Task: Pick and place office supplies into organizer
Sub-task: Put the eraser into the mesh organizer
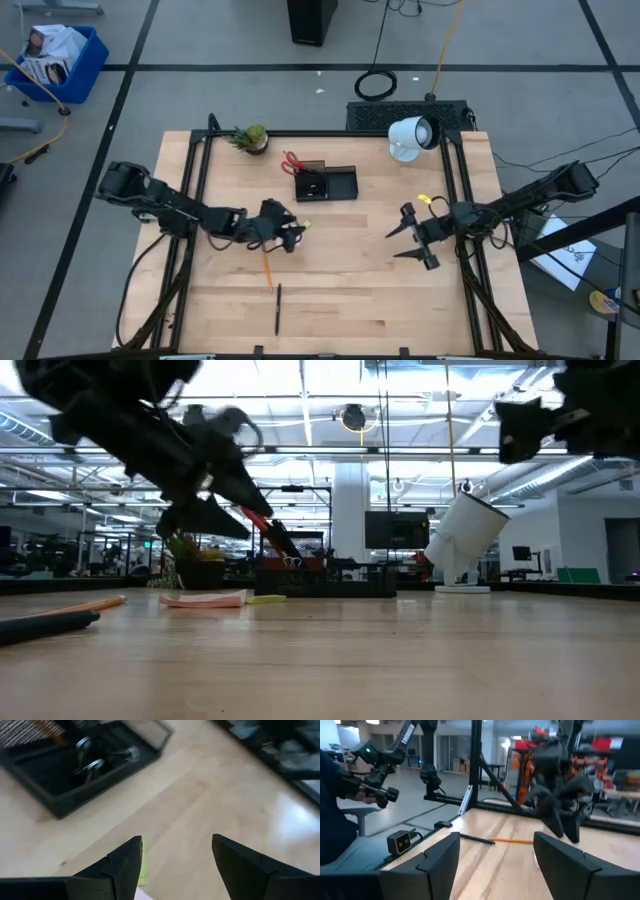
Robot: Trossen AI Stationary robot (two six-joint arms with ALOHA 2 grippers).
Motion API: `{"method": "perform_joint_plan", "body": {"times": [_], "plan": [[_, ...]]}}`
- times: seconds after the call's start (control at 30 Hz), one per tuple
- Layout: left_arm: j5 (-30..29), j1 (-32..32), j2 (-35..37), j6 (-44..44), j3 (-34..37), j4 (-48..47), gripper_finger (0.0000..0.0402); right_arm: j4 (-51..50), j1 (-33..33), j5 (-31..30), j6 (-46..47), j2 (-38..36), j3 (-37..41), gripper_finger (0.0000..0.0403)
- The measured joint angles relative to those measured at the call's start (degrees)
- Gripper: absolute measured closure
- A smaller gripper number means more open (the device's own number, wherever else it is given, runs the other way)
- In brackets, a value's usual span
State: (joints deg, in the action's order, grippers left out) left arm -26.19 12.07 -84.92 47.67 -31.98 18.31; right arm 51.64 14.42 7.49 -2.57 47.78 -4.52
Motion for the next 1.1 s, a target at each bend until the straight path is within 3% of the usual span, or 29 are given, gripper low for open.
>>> {"method": "perform_joint_plan", "body": {"times": [0.1, 0.23, 0.53, 0.7, 0.9, 1.1], "plan": [[-1.18, -0.58, -1.44, 1.7, -3.62, -9.45, 0.0158, 1.91, 1.24, 0.17, -1.44, -4.18, 1.94, 0.0159], [-2.79, -0.42, -3.74, 3.07, -7.5, -14.17, 0.0158, 1.84, 1.83, 0.13, -1.24, -9.07, 2.81, 0.016], [-2.65, -2.45, -13.82, -0.54, -12.9, -14.64, 0.0158, -2.03, 1.83, -0.07, 1.13, -10.87, 2.97, 0.0159], [-5.45, -1.79, -18.68, -1.72, -14.86, -14.21, 0.0158, -2.01, 1.82, -0.16, 1.79, -10.57, 3.02, 0.0159], [-9.37, -0.69, -19.99, -1.54, -15.33, -15.55, 0.0158, -2.26, 1.81, -0.16, 1.9, -10.58, 3.04, 0.0157], [-7.39, -0.92, -20.03, -2.06, -15.29, -17.2, 0.0158, -2.87, 1.81, -0.18, 1.9, -10.42, 3.08, 0.0159]]}}
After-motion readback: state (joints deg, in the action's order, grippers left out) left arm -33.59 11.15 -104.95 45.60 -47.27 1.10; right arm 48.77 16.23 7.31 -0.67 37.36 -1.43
